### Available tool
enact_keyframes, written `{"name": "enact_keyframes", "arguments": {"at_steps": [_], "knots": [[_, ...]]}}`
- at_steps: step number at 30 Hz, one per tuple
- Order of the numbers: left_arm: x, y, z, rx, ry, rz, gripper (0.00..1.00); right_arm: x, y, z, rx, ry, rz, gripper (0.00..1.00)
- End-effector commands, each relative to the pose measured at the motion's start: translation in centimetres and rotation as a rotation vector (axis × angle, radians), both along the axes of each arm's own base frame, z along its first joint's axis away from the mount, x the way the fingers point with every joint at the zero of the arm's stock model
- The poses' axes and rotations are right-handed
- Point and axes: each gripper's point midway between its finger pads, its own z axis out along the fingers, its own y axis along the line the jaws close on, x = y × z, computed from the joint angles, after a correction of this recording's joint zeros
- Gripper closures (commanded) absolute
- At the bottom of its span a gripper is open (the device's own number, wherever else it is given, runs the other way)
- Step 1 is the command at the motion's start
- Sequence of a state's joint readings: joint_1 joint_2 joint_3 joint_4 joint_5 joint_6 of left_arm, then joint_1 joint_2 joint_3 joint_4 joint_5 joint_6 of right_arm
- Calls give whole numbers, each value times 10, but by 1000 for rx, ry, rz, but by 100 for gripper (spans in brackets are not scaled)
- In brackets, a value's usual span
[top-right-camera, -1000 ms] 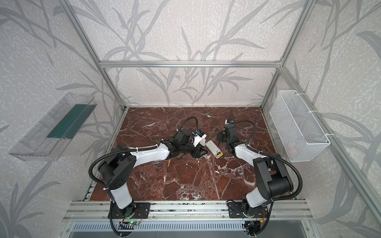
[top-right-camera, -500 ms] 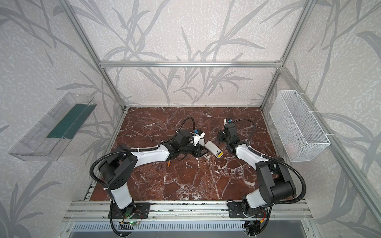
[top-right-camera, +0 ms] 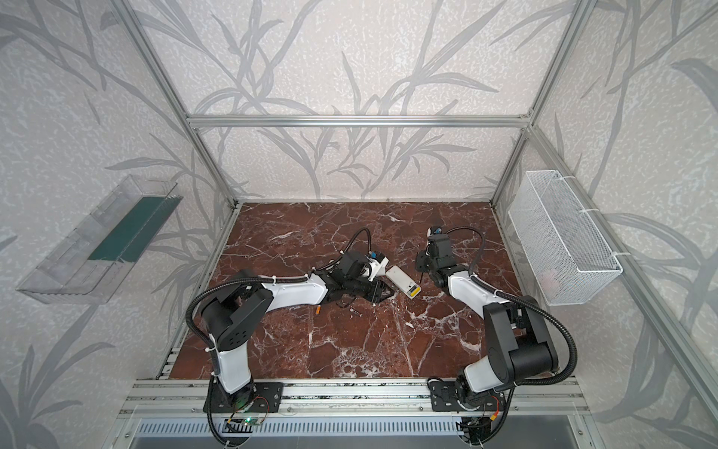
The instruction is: Unload the batteries from the remote control
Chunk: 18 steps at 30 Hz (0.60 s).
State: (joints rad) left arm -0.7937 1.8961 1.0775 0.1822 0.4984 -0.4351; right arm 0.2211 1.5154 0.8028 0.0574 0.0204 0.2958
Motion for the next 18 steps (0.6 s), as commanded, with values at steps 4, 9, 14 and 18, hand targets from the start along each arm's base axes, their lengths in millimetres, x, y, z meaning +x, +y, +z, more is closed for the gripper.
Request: {"name": "enact_keyframes", "arguments": {"at_steps": [4, 9, 14, 18], "knots": [[2, 2, 2, 24, 17, 19, 52, -14, 16, -4, 97, 87, 17, 100], [3, 1, 1, 21, 30, 21, 52, -23, 22, 3, 101, 78, 25, 100], [6, -5, 0, 4, 49, 28, 52, -29, 7, 15, 58, 37, -32, 100], [11, -10, 0, 8, 43, 61, 56, -36, -12, 42, 26, -46, -120, 100]]}}
